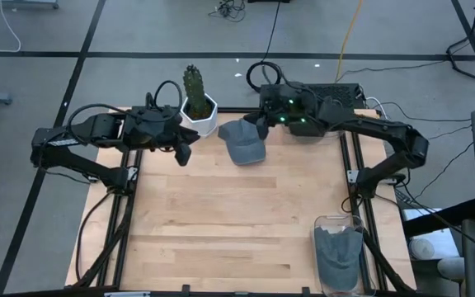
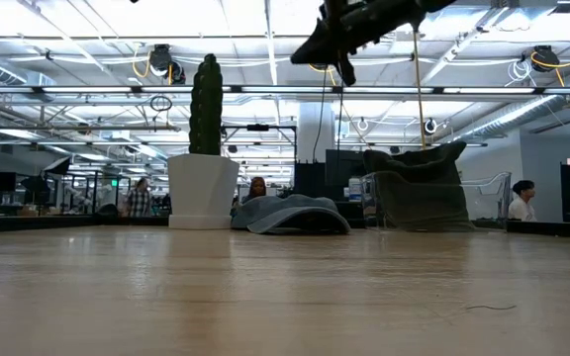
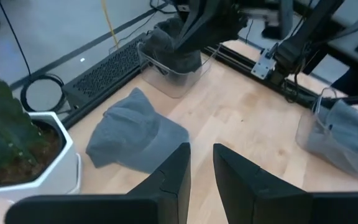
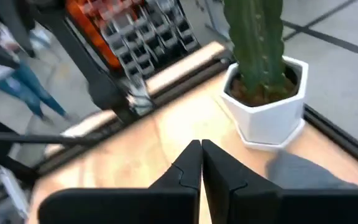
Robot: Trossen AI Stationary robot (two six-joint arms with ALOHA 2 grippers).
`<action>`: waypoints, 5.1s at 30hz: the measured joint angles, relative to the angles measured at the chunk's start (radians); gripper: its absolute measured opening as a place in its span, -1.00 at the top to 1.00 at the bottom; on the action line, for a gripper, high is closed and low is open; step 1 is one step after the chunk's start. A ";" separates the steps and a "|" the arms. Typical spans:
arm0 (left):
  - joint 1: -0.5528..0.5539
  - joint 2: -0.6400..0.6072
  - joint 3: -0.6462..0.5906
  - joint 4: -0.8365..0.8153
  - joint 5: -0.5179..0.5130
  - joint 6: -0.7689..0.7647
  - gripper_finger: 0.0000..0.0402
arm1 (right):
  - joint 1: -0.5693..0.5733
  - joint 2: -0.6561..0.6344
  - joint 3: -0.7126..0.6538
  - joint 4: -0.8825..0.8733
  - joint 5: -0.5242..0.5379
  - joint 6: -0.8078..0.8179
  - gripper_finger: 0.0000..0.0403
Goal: Pick & Place hat
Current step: Put the gray cap into the bottom transparent bin
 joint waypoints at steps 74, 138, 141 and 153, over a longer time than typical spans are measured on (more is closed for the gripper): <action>-0.025 0.001 -0.001 0.140 0.029 -0.098 0.62 | 0.007 0.435 0.004 -0.239 0.110 0.226 0.23; -0.020 0.002 -0.001 0.204 -0.095 -0.069 0.62 | 0.282 0.262 -0.076 -0.207 0.242 -0.065 0.31; -0.020 0.002 -0.001 0.214 -0.110 -0.057 0.62 | 0.261 0.304 -0.076 -0.148 0.226 -0.098 0.31; 0.028 0.002 -0.001 0.221 -0.105 -0.055 0.62 | 0.244 0.331 -0.114 -0.167 0.236 -0.295 -0.01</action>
